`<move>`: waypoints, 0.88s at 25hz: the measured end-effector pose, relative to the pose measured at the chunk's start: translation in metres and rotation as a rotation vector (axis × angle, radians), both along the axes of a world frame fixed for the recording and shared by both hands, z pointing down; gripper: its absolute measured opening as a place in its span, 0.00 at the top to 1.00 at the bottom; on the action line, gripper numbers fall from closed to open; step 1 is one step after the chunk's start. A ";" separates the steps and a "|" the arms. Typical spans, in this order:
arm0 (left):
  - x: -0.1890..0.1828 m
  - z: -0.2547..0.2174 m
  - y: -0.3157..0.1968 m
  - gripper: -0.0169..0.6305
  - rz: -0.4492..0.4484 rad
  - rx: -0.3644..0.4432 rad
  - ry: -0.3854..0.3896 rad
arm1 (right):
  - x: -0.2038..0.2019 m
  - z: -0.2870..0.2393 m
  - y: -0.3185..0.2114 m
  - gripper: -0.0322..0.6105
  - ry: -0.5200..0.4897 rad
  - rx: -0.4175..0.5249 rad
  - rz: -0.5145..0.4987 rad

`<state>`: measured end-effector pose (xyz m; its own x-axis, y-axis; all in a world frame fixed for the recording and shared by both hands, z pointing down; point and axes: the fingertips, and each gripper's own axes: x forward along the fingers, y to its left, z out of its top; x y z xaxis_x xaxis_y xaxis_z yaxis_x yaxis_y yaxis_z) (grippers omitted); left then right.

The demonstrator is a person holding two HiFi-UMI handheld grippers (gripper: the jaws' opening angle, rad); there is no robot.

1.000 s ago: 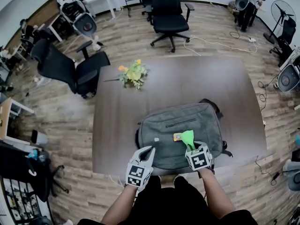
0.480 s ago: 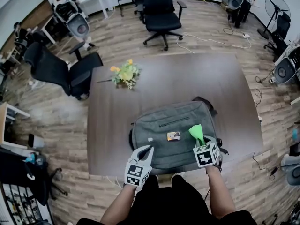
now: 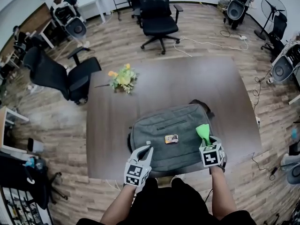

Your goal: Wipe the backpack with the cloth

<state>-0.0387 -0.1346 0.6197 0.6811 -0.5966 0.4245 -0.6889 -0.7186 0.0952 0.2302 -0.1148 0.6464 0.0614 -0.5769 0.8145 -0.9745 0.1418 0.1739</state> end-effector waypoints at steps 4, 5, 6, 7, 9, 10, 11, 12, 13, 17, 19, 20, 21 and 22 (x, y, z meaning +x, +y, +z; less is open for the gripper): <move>0.007 -0.011 -0.005 0.95 0.011 0.008 0.026 | 0.002 -0.017 -0.007 0.81 0.023 0.066 -0.005; 0.007 -0.013 -0.006 0.95 0.010 0.012 0.030 | 0.002 -0.023 -0.010 0.81 0.024 0.092 -0.007; 0.006 -0.015 -0.008 0.95 0.004 0.015 0.036 | 0.000 -0.030 -0.013 0.81 0.020 0.120 -0.010; 0.004 -0.018 -0.011 0.95 -0.009 0.017 0.045 | -0.002 -0.037 -0.017 0.81 0.011 0.152 -0.016; -0.002 -0.025 -0.019 0.95 -0.039 0.021 0.067 | -0.011 -0.053 -0.027 0.81 -0.022 0.219 -0.030; -0.004 -0.030 -0.023 0.95 -0.050 0.026 0.076 | -0.016 -0.062 -0.032 0.81 -0.045 0.252 -0.038; -0.006 -0.035 -0.027 0.95 -0.056 0.035 0.084 | -0.021 -0.070 -0.037 0.81 -0.069 0.286 -0.047; -0.007 -0.040 -0.030 0.95 -0.061 0.046 0.091 | -0.026 -0.078 -0.042 0.81 -0.099 0.320 -0.055; -0.008 -0.046 -0.033 0.95 -0.066 0.059 0.098 | -0.031 -0.086 -0.046 0.81 -0.137 0.354 -0.059; -0.028 -0.073 -0.049 0.95 -0.117 0.122 0.120 | -0.054 -0.126 -0.064 0.81 -0.268 0.491 -0.080; -0.041 -0.088 -0.054 0.95 -0.142 0.153 0.125 | -0.067 -0.148 -0.070 0.81 -0.285 0.555 -0.112; -0.047 -0.095 -0.056 0.95 -0.153 0.167 0.129 | -0.074 -0.159 -0.073 0.81 -0.288 0.584 -0.132; -0.052 -0.103 -0.057 0.95 -0.163 0.182 0.134 | -0.081 -0.168 -0.074 0.81 -0.289 0.609 -0.155; -0.056 -0.111 -0.057 0.95 -0.172 0.197 0.138 | -0.088 -0.177 -0.076 0.81 -0.290 0.631 -0.178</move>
<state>-0.0944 -0.1920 0.5086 0.6060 -0.7702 0.1991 -0.7925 -0.6062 0.0669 0.1426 -0.1906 0.4695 -0.2459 -0.9243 0.2920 -0.9653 0.2610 0.0131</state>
